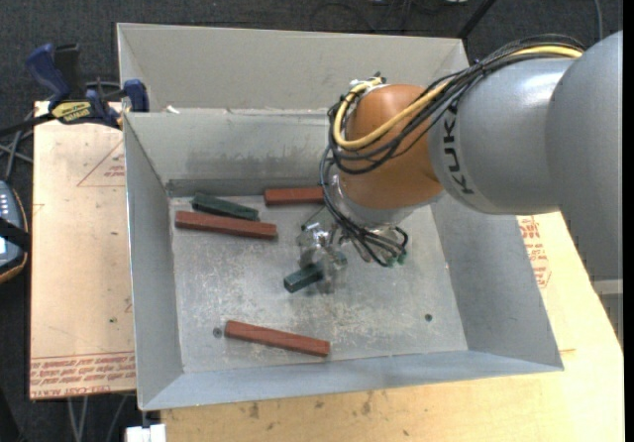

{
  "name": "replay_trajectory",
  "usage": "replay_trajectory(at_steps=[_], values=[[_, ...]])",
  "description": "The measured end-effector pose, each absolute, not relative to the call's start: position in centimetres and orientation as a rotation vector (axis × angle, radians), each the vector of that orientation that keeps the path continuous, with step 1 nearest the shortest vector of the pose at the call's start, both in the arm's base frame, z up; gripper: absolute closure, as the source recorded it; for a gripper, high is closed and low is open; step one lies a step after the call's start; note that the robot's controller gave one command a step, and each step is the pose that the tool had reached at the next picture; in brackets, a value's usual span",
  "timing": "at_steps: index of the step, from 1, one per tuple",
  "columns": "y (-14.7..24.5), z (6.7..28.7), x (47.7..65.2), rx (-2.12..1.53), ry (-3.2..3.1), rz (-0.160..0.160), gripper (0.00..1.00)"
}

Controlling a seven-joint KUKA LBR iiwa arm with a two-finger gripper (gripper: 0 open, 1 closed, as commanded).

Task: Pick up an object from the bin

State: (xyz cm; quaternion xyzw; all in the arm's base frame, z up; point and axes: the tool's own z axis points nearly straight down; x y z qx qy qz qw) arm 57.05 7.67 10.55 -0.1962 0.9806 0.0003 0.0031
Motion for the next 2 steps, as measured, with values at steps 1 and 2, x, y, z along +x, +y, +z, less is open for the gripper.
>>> replay_trajectory(at_steps=[1,2], values=[[7.7,11.0,56.9,-0.617,3.082,0.002,1.00],[7.7,13.0,56.8,-0.616,3.087,0.003,1.00]])
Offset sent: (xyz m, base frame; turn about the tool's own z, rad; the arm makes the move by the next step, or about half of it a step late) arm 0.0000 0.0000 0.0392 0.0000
